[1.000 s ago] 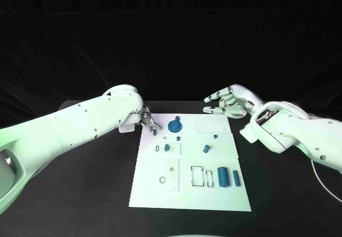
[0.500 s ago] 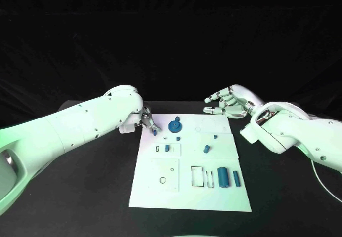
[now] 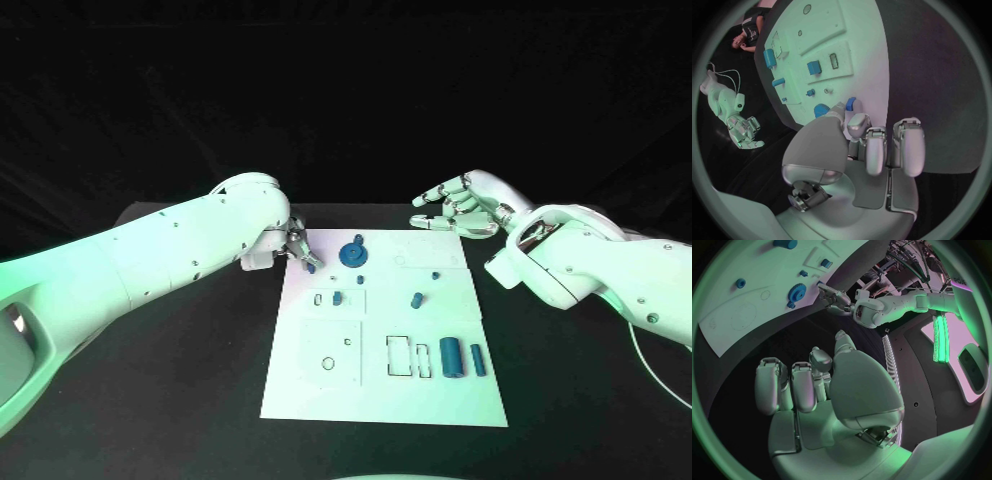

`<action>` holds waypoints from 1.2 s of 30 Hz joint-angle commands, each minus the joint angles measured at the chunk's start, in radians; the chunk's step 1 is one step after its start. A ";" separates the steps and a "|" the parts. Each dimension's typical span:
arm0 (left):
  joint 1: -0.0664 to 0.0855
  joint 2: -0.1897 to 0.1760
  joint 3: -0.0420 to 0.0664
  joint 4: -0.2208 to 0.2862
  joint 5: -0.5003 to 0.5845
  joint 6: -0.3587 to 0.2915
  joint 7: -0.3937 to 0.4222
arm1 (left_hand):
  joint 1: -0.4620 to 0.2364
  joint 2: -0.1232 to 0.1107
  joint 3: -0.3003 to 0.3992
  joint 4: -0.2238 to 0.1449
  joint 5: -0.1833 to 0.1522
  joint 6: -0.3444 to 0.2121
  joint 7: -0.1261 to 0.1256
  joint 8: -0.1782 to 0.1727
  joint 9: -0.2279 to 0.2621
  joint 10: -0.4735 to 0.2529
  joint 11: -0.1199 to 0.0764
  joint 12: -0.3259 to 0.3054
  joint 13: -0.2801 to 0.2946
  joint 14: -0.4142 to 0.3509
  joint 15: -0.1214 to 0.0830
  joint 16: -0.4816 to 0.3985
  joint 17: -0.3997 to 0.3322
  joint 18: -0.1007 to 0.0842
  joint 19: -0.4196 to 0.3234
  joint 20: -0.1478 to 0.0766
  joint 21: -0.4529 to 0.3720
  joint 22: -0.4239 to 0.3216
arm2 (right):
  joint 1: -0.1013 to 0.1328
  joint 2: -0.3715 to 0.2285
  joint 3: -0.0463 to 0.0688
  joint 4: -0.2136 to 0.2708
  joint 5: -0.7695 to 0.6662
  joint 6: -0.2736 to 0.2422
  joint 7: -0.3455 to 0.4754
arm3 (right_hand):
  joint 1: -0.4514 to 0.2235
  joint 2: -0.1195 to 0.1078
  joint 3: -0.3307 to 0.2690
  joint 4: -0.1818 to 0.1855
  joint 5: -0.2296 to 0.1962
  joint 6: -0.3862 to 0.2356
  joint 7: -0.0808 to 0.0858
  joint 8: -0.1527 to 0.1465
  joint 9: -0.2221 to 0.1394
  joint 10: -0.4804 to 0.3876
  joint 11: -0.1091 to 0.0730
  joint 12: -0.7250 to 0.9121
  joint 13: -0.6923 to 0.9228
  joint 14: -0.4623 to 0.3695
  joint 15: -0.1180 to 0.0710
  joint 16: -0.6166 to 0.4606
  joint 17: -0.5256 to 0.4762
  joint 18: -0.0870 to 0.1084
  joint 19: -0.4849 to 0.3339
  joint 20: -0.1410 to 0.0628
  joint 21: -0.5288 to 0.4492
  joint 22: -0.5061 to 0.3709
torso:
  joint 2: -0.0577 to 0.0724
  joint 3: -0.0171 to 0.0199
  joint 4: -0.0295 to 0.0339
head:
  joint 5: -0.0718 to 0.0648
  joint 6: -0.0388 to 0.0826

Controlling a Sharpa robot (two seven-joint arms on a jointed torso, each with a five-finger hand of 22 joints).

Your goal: Assemble the parts on the task board

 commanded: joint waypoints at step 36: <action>-0.035 -0.220 -0.021 0.356 0.126 -0.277 0.006 | -0.024 -0.152 0.614 -0.180 0.031 -0.026 0.004 0.055 0.066 0.023 -0.004 -0.004 -0.020 0.105 -0.005 0.003 0.263 -0.004 0.049 -0.007 0.002 0.174 | -0.007 0.003 -0.005 -0.008 0.011 0.019 0.002 | -0.002 0.008 -0.005 0.001 0.009 0.007 0.001 0.003 0.002 -0.002 0.000 -0.001 0.001 0.046 -0.009 -0.005 0.002 0.006 -0.007 0.002 -0.007 -0.001 | -0.009 0.0049 0.0161 | 0.004 -0.008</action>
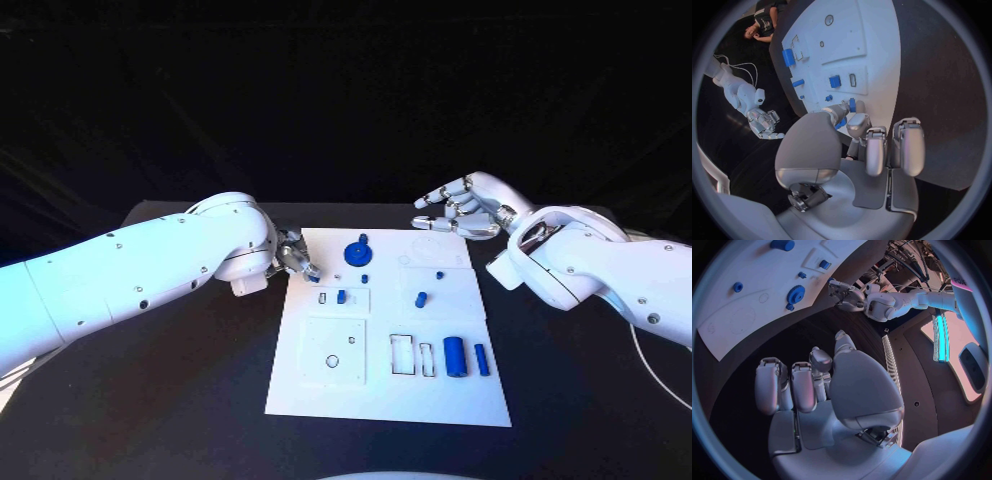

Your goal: Assemble the parts on the task board

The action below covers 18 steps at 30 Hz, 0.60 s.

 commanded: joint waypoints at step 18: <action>-0.070 -0.030 -0.004 0.091 -0.071 -0.118 0.007 | -0.023 -0.008 0.144 -0.125 0.005 0.017 -0.009 0.009 0.005 0.012 -0.003 0.009 0.004 0.104 -0.001 0.003 0.263 -0.004 0.050 -0.002 0.003 0.176 | -0.006 0.006 -0.001 -0.002 0.002 0.020 0.003 | -0.002 0.008 -0.005 0.001 0.005 0.007 0.001 0.003 0.001 -0.002 0.000 -0.001 0.001 0.046 -0.009 -0.005 0.001 0.005 -0.007 0.002 -0.007 -0.001 | 0.001 0.0004 0.0002 | 0.001 -0.010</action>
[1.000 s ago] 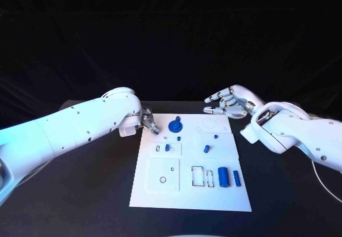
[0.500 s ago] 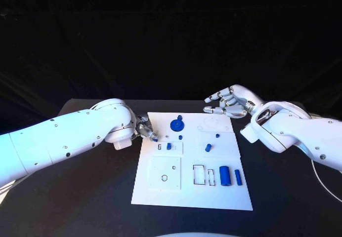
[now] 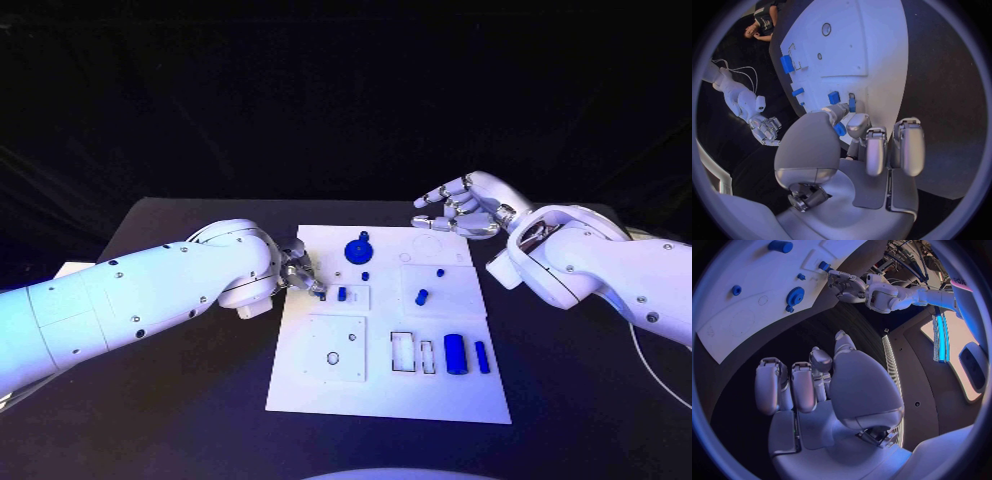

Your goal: Assemble the parts on the task board

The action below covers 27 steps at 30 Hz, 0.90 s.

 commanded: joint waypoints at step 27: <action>-0.005 0.010 0.001 0.015 -0.073 0.076 -0.040 | -0.015 -0.010 0.141 -0.130 0.012 0.017 -0.010 0.012 0.004 0.010 -0.002 0.000 -0.006 0.104 -0.002 0.003 0.263 -0.004 0.050 -0.004 0.002 0.175 | -0.002 0.001 0.000 0.000 -0.001 0.022 0.003 | -0.002 0.008 -0.005 0.001 0.005 0.007 0.001 0.003 0.001 -0.002 0.000 -0.001 0.001 0.046 -0.009 -0.005 0.001 0.005 -0.007 0.002 -0.007 -0.001 | 0.000 0.0009 0.0002 | 0.000 -0.010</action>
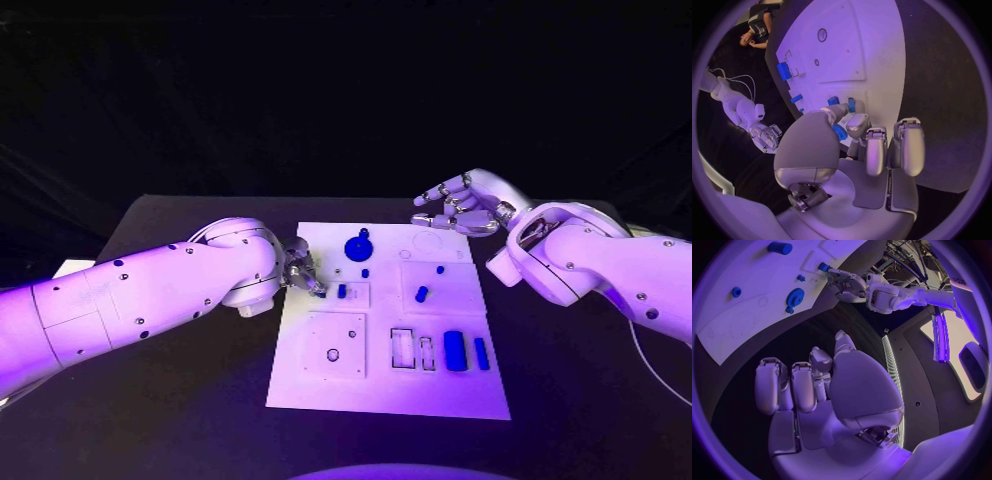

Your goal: Assemble the parts on the task board

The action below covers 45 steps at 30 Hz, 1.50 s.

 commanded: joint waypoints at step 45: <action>-0.002 0.040 -0.001 -0.045 0.027 0.070 -0.045 | -0.190 -0.002 0.006 -0.027 0.004 0.075 -0.034 0.012 -0.017 0.040 -0.016 0.051 0.047 0.104 -0.017 0.003 0.263 -0.008 0.059 -0.016 0.013 0.192 | -0.001 0.007 0.000 0.012 -0.001 0.012 0.002 | -0.001 0.012 -0.007 0.001 0.008 0.007 0.001 0.003 0.002 -0.002 -0.001 -0.002 -0.001 0.046 -0.009 -0.007 -0.001 0.005 -0.007 0.002 -0.008 -0.002 | 0.000 -0.0006 0.0000 | -0.002 -0.005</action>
